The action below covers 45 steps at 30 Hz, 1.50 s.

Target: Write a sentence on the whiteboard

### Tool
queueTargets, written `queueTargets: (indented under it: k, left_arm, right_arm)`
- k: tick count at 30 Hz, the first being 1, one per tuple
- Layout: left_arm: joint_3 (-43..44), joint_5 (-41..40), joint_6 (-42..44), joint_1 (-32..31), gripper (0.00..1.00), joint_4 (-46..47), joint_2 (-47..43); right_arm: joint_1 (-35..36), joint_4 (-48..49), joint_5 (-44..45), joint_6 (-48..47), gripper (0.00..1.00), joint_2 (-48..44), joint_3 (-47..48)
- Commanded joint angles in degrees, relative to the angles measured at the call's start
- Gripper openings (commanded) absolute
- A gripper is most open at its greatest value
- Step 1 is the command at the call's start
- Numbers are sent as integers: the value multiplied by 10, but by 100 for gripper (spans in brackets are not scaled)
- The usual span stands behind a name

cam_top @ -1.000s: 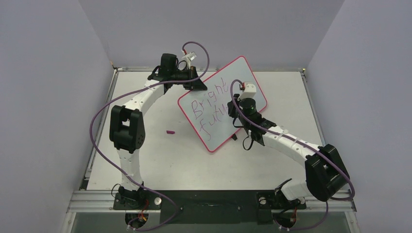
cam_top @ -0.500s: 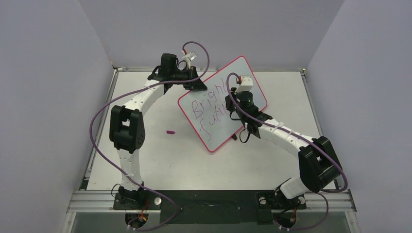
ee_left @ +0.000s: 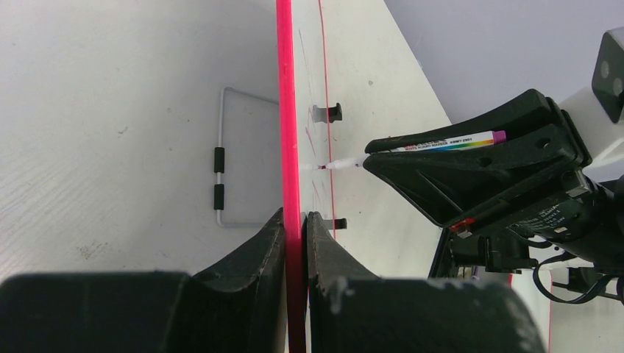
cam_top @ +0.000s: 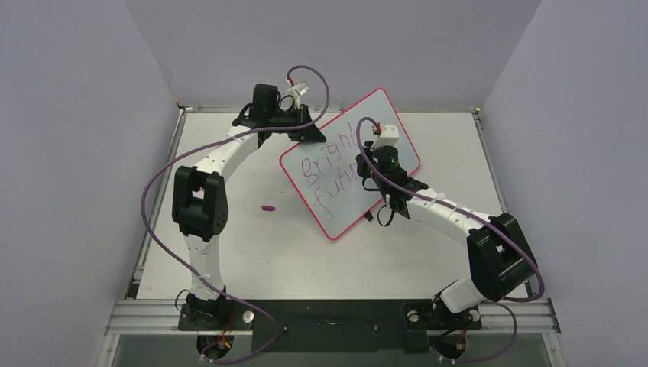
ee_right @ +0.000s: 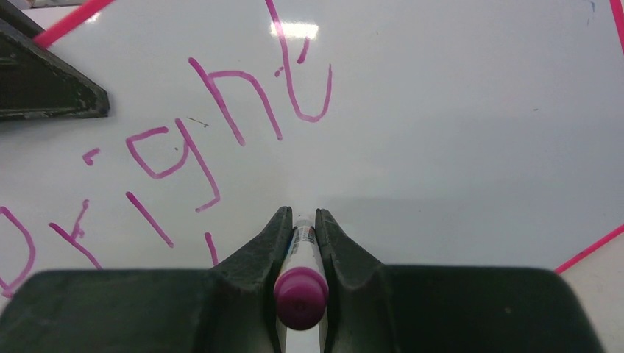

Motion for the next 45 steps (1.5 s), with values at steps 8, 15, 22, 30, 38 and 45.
queueTargets:
  k: [8,15,22,30,38,45]
  left_arm:
    - [4,10,33,-8,0,34,-35]
    - [7,10,33,-7,0,33,-34]
    - [10,13,32,-6,0,34,-32]
    - [7,13,31,-6,0,35,-33]
    - [7,11,32,-5,0,34,-31]
    - [8,10,33,-4,0,33,-31]
  right_arm:
    - [-6,24,-2,3,0,-2,-30]
    - [-7,22,-1,11,0,-26,-58]
    - [-7,14,2,16,0,-50,-84]
    - [-6,10,2,13,0,-43,-66]
    - [-7,5,-2,12,0,-16,-15]
    - [-16,0,-6,14,0,4,19]
